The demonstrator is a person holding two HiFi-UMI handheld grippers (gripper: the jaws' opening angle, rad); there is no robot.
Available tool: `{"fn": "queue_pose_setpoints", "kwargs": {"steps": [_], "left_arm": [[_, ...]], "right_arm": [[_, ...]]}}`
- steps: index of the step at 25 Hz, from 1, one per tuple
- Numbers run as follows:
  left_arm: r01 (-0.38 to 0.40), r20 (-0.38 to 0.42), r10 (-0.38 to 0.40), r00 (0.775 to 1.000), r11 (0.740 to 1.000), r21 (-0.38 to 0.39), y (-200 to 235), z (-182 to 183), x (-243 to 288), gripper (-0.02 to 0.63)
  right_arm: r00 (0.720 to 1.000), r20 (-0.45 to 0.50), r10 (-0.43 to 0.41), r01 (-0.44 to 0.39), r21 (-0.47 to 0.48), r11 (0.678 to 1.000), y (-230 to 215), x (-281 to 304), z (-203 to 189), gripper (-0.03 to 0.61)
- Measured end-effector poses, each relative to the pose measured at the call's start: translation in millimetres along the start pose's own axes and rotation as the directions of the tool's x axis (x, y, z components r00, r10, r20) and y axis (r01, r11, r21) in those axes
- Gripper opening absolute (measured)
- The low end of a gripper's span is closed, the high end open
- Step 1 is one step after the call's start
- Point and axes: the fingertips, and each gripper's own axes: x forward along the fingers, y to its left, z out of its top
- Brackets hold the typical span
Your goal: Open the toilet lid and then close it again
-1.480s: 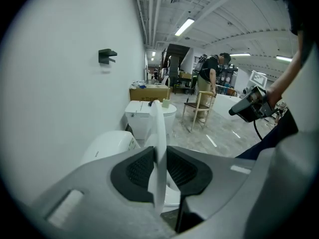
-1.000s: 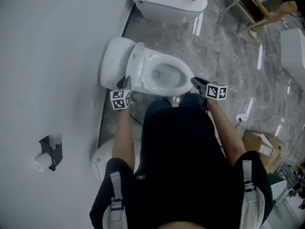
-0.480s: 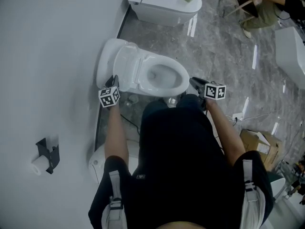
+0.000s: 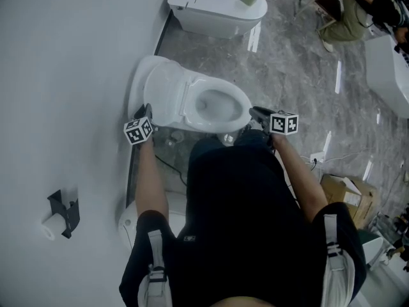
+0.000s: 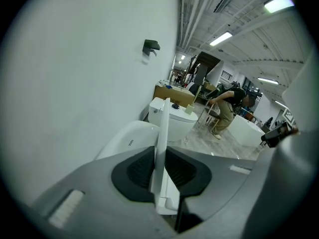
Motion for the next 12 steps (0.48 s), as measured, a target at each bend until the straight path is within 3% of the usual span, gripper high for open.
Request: {"fn": "queue_pose_setpoints", "kwargs": {"steps": [12], "left_arm": [[-0.006, 0.02, 0.006, 1.0, 1.0, -0.009, -2.4, -1.0, -1.7, 0.069]], "right_arm": [[0.999, -0.032, 0.013, -0.014, -0.031, 0.999, 9.0, 12.8, -0.2, 0.107]]}}
